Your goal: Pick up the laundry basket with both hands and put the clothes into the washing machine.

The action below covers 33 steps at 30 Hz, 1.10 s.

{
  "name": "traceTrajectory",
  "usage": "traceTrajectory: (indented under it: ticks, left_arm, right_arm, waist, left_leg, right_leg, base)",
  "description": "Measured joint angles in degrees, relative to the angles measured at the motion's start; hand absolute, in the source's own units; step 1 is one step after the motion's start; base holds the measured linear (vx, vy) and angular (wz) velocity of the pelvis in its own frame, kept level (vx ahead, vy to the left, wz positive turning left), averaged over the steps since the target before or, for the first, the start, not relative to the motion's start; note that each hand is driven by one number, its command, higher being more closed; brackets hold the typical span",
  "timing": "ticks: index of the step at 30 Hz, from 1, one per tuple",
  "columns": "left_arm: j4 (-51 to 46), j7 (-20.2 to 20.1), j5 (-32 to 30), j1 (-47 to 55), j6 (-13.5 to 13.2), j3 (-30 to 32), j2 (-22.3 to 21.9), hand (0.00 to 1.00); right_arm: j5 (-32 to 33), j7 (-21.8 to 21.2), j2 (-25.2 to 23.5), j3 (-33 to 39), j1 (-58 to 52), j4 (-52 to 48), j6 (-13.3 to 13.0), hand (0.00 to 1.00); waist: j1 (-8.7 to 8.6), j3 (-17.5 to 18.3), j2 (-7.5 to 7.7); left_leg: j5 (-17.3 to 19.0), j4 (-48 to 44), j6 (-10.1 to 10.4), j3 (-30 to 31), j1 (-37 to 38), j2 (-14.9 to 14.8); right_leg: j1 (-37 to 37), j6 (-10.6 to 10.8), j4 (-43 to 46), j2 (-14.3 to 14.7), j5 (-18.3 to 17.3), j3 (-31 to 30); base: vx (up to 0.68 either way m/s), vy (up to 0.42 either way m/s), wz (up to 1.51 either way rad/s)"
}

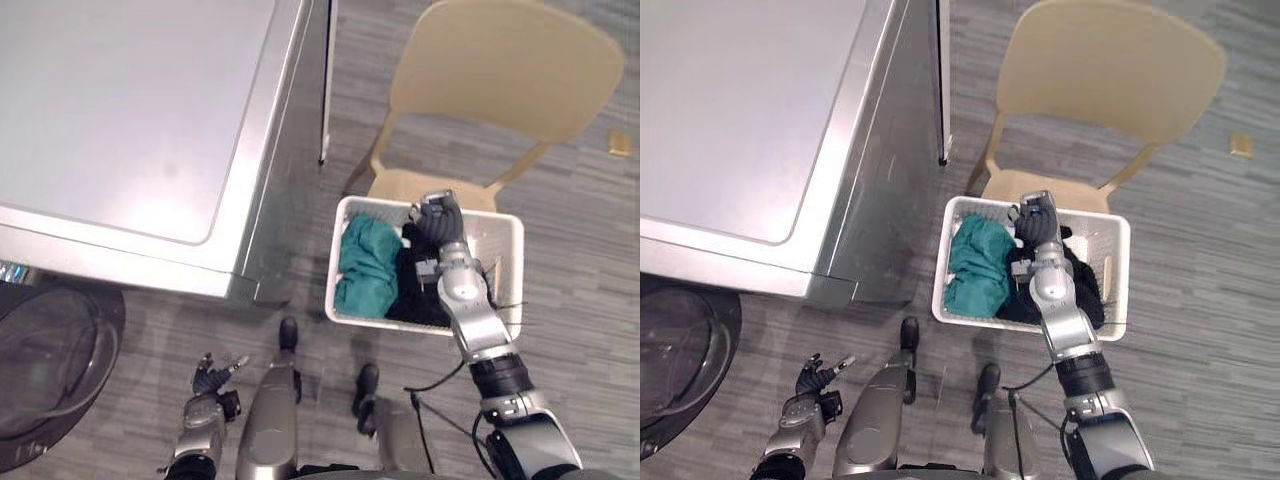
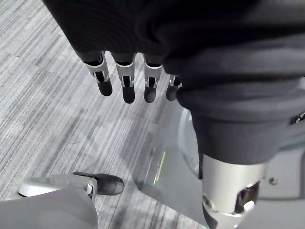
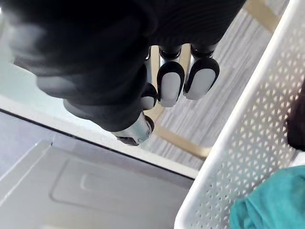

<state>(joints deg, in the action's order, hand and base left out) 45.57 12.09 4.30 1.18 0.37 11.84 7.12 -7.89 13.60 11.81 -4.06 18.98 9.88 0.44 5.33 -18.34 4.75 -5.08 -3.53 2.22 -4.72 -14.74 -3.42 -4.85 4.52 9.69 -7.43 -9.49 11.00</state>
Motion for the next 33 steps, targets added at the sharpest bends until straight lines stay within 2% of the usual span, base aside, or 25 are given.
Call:
traceTrajectory:
  ticks: [3,5,9,14,17,19,21,22,24,29,33]
  left_arm:
    - [0.57,-0.92,-0.67,1.64,0.56,-0.01,0.03,0.00]
    - [2.31,-1.03,-1.95,2.66,0.70,-0.02,0.00,0.00]
    - [2.58,-2.10,-3.19,3.36,1.02,-0.04,0.08,0.00]
    - [4.78,-2.13,-5.12,4.03,1.01,-0.26,0.12,0.00]
    - [4.80,-2.10,-5.10,4.34,0.92,-0.35,0.22,0.00]
    - [4.80,-2.09,-5.08,4.11,0.85,-0.52,0.22,0.00]
    - [4.75,-1.98,-5.04,3.75,0.43,-0.51,0.56,0.00]
    - [4.70,-1.96,-5.01,3.68,0.39,-0.53,0.86,0.00]
    - [4.65,-1.86,-4.94,3.01,0.29,-0.51,1.31,0.00]
    - [4.38,-1.59,-3.95,-0.22,-1.00,-1.12,2.40,0.00]
    - [4.75,-0.42,-2.33,-1.88,-1.44,-2.39,2.33,0.00]
  right_arm:
    - [-0.84,-1.42,-0.04,-0.01,-3.65,0.34,-0.02,0.00]
    - [-3.34,-2.49,-0.04,-0.17,-5.78,0.83,0.01,0.00]
    - [-7.56,-3.88,0.15,-0.61,-5.81,4.39,0.09,0.00]
    - [-14.79,-5.49,3.21,-7.30,-5.33,7.79,0.04,0.00]
    - [-17.60,-6.19,5.36,-11.83,-1.16,13.78,-0.04,0.00]
    - [-18.66,-6.19,6.74,-12.61,1.70,17.47,0.03,0.00]
    - [-19.82,-6.09,7.71,-12.81,5.02,21.60,0.10,0.00]
    - [-20.08,-6.02,7.90,-12.97,6.31,23.19,0.13,0.00]
    - [-21.14,-5.87,9.02,-14.70,9.46,26.85,0.16,0.00]
    - [-24.17,-4.48,10.96,-16.27,18.27,35.34,1.46,0.00]
    - [-25.41,-2.33,11.42,-16.76,21.43,39.73,2.62,0.00]
  waist:
    - [0.06,2.05,-0.02]
    - [0.00,3.69,-0.63]
    - [-0.08,4.17,-1.20]
    - [0.02,4.03,-1.42]
    - [0.19,3.64,-2.01]
    - [0.28,2.68,-3.01]
    - [0.67,0.11,-3.76]
    - [1.77,-0.61,-3.90]
    - [2.61,-1.73,-4.35]
    - [3.36,-6.29,-5.41]
    - [4.26,-6.72,-5.69]
  left_leg:
    - [-0.47,2.19,-0.02,-0.20,3.21,0.47]
    - [-1.64,4.85,0.03,-0.35,5.33,0.57]
    - [-4.03,8.91,-0.09,-0.38,7.22,0.65]
    - [-4.15,8.96,-0.12,-0.17,6.82,1.48]
    - [-4.17,8.92,-0.11,0.56,4.02,1.58]
    - [-5.05,8.86,-0.36,2.06,1.47,1.60]
    - [-5.53,7.41,-0.49,3.08,0.24,1.73]
    - [-5.60,6.98,-0.58,3.11,-0.39,1.75]
    - [-6.05,6.28,-1.05,3.66,-2.31,1.76]
    - [-6.78,4.52,-0.74,6.09,-7.28,1.81]
    - [-7.27,3.92,-0.71,6.45,-11.86,1.96]
  right_leg:
    - [2.68,0.55,-1.24,-0.34,0.35,-0.03]
    - [3.61,0.71,-1.97,-0.32,1.22,-0.10]
    - [3.58,0.67,-2.21,-0.30,1.64,-0.11]
    - [3.49,1.05,-3.34,-0.64,1.66,-0.02]
    - [0.76,1.04,-3.02,-0.59,1.72,0.41]
    - [-0.71,1.22,-2.83,-0.57,2.14,1.82]
    - [-1.20,1.55,-2.11,-0.72,2.44,2.76]
    - [-1.75,1.58,-1.65,-0.79,2.41,2.74]
    - [-3.25,1.41,-0.40,-0.81,2.31,3.13]
    - [-8.63,0.68,4.85,-1.23,0.20,4.74]
    - [-14.88,0.19,10.00,-2.10,-1.91,4.88]
  base:
    - [0.04,0.004,-0.01]
    - [0.00,0.004,-0.07]
    - [-0.07,0.020,-0.05]
    - [-0.11,0.037,0.01]
    - [-0.12,0.049,0.11]
    - [-0.05,0.033,0.33]
    - [-0.04,0.029,0.27]
    - [-0.02,0.018,0.11]
    - [0.03,-0.011,0.13]
    - [-0.01,-0.032,0.19]
    - [0.00,-0.039,0.09]
